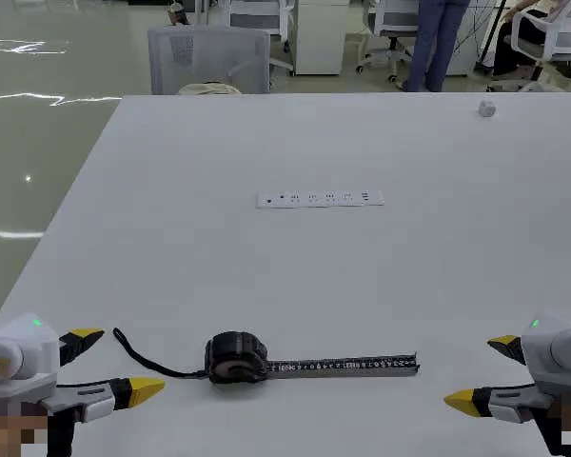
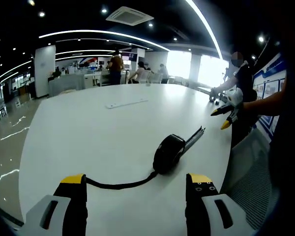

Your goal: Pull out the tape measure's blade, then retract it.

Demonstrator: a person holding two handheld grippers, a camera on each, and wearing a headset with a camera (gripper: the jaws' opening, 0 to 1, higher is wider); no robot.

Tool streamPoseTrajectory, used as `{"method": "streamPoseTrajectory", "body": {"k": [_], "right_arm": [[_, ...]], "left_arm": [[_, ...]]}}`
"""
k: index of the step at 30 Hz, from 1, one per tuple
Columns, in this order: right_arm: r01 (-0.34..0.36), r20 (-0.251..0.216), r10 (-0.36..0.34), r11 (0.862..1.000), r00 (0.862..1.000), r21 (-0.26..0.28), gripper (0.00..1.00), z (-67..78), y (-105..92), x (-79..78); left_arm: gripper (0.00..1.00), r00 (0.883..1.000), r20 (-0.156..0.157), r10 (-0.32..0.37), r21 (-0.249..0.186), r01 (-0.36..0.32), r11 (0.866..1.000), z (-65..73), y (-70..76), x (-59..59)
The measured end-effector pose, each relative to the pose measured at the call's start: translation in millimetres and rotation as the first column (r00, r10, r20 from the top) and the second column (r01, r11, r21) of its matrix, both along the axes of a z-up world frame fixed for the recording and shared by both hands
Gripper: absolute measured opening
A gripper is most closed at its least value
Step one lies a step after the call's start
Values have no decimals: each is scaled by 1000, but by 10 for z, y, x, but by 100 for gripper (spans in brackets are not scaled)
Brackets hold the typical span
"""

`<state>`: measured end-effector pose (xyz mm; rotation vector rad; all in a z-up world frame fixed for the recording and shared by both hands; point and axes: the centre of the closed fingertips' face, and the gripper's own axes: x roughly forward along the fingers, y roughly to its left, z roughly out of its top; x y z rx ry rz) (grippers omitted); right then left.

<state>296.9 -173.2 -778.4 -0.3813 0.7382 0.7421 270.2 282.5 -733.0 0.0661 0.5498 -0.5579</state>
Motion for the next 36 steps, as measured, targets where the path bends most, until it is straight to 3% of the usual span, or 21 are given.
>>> {"method": "streamPoseTrajectory", "body": {"k": [5, 8, 13, 17, 23, 30, 36], "right_arm": [[24, 15, -24, 999, 1000, 30, 81, 47, -80, -96], [12, 29, -12, 1000, 1000, -15, 85, 10, -143, -160], [30, 47, -31, 1000, 998, 5, 95, 72, -181, -236], [50, 46, -51, 998, 998, 26, 100, 97, -244, -309], [89, 47, -92, 994, 995, 62, 100, 131, -343, -441], [107, 42, -109, 993, 993, 58, 100, 101, -414, -522], [89, 40, -91, 995, 995, 54, 100, 105, -381, -552]], "left_arm": [[86, 1000, -3, 24, 4, -24, 1000, -50, 96, -118], [88, 999, -8, 37, -1, -37, 999, -51, 170, -207], [93, 996, 9, 84, -31, -84, 996, 24, 283, -286], [96, 997, -4, 77, -14, -77, 997, -16, 309, -371], [100, 997, -8, 80, -31, -80, 996, -19, 328, -476], [100, 994, -10, 108, -58, -109, 992, -22, 370, -557], [100, 994, -5, 111, -44, -111, 993, -18, 399, -605]]}}
